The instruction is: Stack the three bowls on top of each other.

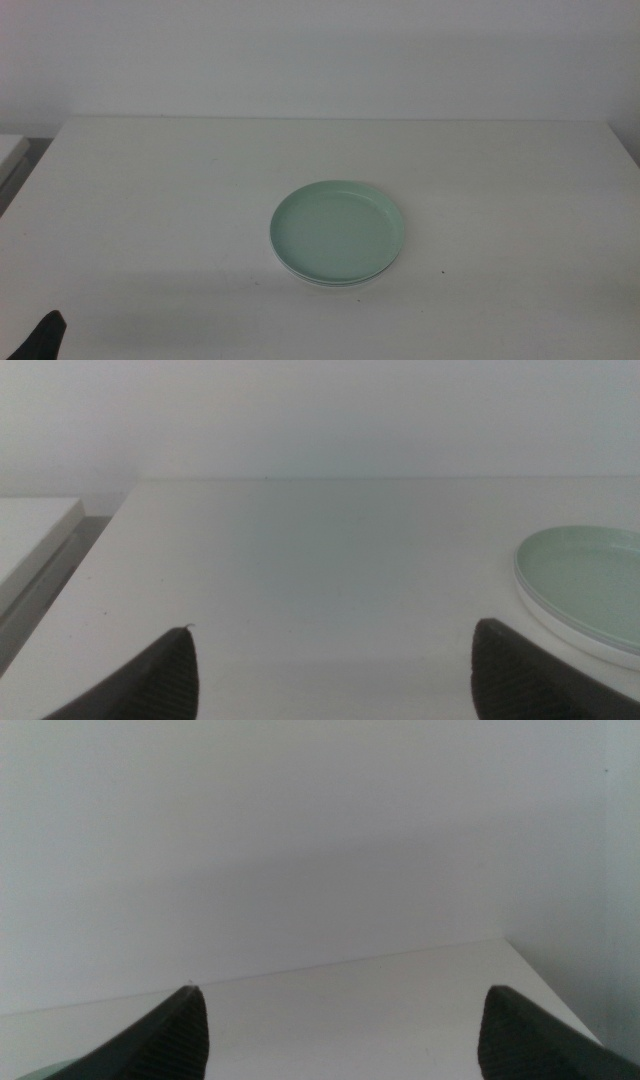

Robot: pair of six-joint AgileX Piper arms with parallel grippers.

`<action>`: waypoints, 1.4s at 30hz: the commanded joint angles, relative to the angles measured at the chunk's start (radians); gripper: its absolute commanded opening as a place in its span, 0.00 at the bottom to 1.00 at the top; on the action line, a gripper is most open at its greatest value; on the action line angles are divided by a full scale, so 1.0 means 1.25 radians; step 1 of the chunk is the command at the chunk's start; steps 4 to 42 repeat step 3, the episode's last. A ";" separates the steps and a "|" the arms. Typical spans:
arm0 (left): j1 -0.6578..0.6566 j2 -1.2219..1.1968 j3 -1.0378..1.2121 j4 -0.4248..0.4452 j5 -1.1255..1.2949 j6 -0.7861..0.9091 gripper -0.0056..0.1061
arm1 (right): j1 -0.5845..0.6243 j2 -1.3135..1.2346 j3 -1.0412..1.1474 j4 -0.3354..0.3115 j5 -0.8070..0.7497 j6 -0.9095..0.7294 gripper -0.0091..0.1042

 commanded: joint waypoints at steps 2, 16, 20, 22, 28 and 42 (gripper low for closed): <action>0.001 -0.003 0.001 0.000 -0.010 -0.001 0.89 | -0.003 -0.004 0.002 -0.003 -0.009 -0.001 0.89; 0.001 -0.003 0.001 0.000 -0.012 -0.001 0.89 | -0.003 -0.004 0.002 -0.003 -0.009 -0.001 0.89; 0.001 -0.003 0.001 0.000 -0.012 -0.001 0.89 | -0.003 -0.004 0.002 -0.003 -0.009 -0.001 0.89; 0.001 -0.003 0.001 0.000 -0.012 -0.001 0.89 | -0.003 -0.004 0.002 -0.003 -0.009 -0.001 0.89; 0.001 -0.003 0.001 0.000 -0.012 -0.001 0.89 | -0.003 -0.004 0.002 -0.003 -0.009 -0.001 0.89; 0.001 -0.003 0.001 0.000 -0.012 -0.001 0.89 | -0.003 -0.004 0.002 -0.003 -0.009 -0.001 0.89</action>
